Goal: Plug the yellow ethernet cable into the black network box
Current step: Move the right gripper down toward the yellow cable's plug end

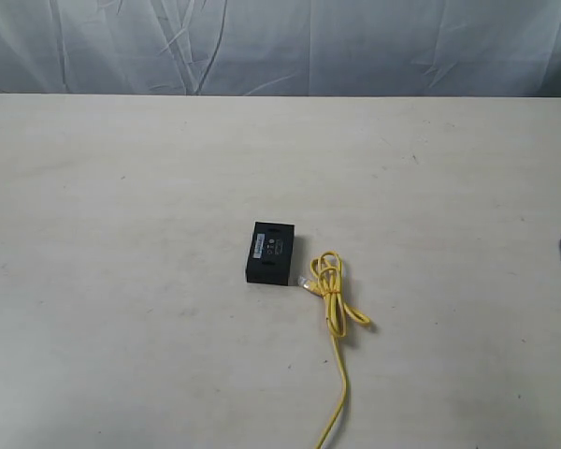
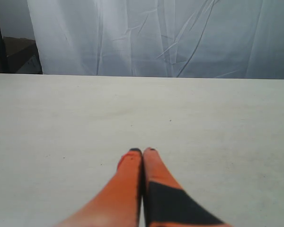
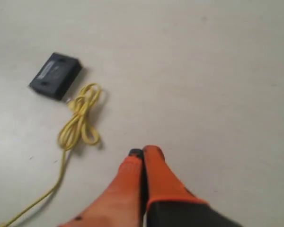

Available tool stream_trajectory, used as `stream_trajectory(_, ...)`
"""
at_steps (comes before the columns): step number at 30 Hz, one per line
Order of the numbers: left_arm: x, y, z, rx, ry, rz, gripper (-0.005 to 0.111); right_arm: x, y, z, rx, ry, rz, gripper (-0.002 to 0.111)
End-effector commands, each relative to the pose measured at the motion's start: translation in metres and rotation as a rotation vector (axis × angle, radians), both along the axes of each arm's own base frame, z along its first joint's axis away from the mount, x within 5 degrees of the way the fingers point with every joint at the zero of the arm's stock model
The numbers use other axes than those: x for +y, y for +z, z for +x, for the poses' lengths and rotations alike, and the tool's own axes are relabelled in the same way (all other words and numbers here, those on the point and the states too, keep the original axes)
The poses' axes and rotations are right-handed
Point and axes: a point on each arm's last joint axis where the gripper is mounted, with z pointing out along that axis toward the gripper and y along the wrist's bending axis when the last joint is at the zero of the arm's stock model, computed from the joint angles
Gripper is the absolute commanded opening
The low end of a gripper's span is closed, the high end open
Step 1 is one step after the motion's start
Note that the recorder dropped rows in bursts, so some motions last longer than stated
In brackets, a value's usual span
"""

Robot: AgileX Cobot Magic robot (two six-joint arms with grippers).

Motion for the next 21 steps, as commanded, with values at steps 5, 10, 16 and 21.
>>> stream_trajectory(5, 0.0, 0.0, 0.0, -0.014, 0.003, -0.004, 0.0, 0.025, -0.005, 0.028, 0.166, 0.305, 0.104, -0.001)
stream_trajectory(10, 0.0, 0.0, 0.0, -0.014, 0.003, -0.004, 0.0, 0.057, -0.021, 0.043, 0.217, 0.62, 0.047, -0.001)
stream_trajectory(16, 0.0, 0.0, 0.0, -0.014, 0.003, -0.004, 0.0, 0.095, -0.03, 0.045, 0.107, 0.945, -0.102, -0.001)
stream_trajectory(21, 0.0, 0.0, 0.0, -0.014, 0.003, -0.004, 0.0, 0.124, -0.033, 0.041, -0.069, 1.252, -0.247, -0.001)
